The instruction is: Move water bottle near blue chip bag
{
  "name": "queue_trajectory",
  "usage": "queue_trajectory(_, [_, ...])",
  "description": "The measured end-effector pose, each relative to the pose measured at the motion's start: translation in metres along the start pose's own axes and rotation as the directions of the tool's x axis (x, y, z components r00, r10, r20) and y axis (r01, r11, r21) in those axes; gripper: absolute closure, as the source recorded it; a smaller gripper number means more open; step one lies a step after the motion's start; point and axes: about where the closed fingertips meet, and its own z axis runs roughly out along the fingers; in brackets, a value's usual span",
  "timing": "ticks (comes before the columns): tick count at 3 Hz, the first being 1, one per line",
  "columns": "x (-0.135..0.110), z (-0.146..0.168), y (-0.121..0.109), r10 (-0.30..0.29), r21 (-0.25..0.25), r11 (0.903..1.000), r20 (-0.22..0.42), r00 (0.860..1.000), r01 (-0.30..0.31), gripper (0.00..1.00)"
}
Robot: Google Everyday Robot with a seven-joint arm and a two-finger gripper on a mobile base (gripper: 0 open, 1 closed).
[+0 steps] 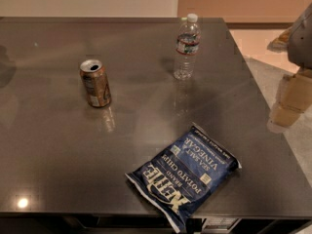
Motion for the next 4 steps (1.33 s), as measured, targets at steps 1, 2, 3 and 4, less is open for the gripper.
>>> queue_trajectory(1, [-0.001, -0.001, -0.005, 0.009, -0.001, 1.0, 0.011, 1.0, -0.009, 0.0])
queue_trajectory(2, [0.001, 0.008, -0.029, 0.065, 0.014, 0.9978, 0.043, 0.997, -0.065, 0.0])
queue_trajectory(3, [0.002, 0.029, -0.068, 0.142, 0.02, 0.9894, 0.087, 0.986, -0.144, 0.0])
queue_trajectory(4, [0.0, 0.052, -0.108, 0.197, 0.035, 0.9786, 0.129, 0.972, -0.203, 0.0])
